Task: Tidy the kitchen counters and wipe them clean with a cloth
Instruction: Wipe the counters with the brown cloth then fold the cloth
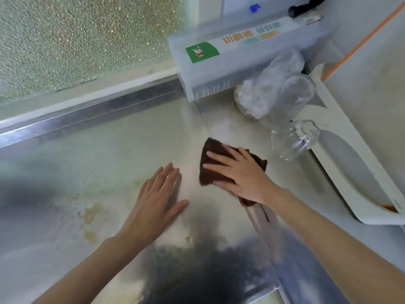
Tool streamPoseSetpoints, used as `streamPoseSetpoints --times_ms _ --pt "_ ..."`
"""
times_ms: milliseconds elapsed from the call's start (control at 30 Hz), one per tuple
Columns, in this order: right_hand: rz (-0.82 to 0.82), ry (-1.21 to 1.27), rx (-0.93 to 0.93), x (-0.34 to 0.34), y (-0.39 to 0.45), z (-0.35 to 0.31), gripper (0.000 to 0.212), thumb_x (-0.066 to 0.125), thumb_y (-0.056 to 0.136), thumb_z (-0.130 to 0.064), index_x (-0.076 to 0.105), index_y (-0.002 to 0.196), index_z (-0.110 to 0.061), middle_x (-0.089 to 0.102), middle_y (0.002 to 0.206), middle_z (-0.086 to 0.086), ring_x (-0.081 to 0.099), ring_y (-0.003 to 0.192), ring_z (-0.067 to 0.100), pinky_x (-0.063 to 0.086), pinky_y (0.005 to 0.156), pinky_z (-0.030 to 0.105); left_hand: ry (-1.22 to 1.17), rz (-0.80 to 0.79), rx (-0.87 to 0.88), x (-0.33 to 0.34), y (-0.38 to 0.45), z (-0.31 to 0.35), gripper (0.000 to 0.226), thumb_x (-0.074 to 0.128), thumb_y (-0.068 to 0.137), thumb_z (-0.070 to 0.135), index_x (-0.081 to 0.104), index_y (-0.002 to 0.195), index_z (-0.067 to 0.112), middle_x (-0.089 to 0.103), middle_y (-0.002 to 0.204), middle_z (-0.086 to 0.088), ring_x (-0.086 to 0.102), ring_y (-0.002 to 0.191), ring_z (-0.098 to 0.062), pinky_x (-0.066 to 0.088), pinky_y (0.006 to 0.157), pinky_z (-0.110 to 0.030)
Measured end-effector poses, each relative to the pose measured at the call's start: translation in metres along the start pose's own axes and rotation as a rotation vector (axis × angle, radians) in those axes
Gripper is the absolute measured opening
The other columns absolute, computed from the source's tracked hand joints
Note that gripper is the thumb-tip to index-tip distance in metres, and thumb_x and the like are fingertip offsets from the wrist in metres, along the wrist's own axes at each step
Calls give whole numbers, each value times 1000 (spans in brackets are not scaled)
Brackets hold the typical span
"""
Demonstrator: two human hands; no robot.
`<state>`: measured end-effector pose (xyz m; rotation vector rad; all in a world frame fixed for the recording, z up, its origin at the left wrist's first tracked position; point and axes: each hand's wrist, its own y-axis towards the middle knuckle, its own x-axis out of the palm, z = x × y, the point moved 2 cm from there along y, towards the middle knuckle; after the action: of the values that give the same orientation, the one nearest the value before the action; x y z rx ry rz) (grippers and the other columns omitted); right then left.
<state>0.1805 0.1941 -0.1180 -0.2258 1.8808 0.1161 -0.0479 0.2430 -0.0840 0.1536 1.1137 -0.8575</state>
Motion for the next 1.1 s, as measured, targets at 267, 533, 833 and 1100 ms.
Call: streamPoseSetpoints --times_ms 267,533,833,1100 --pt "-46 -47 -273 9 48 -50 47 35 87 -44 52 130 -32 46 142 -11 32 136 37 27 100 67 -41 103 -86 -18 -2 -13 88 8 72 77 10 144 27 -4 146 17 -4 136 -1 6 113 -28" --pt "-68 2 135 1 173 -28 50 30 93 -55 27 141 -41 14 156 -14 3 145 28 6 111 62 -62 164 -227 -33 -8 -57 96 9 67 81 12 144 25 -2 146 16 -4 135 -3 6 113 -30" --pt "-103 -130 -224 16 153 -67 53 26 90 -55 34 139 -38 26 153 -12 19 142 32 17 108 62 -29 125 -249 -42 -20 -79 85 13 73 67 11 145 22 5 156 1 0 143 -15 8 116 -35" --pt "-107 9 21 29 160 -137 48 34 95 -47 30 142 -37 18 155 -14 8 143 32 7 110 64 -7 64 -374 -39 -78 -103 106 17 61 83 -5 144 22 -17 148 7 -10 141 -16 4 115 -38"
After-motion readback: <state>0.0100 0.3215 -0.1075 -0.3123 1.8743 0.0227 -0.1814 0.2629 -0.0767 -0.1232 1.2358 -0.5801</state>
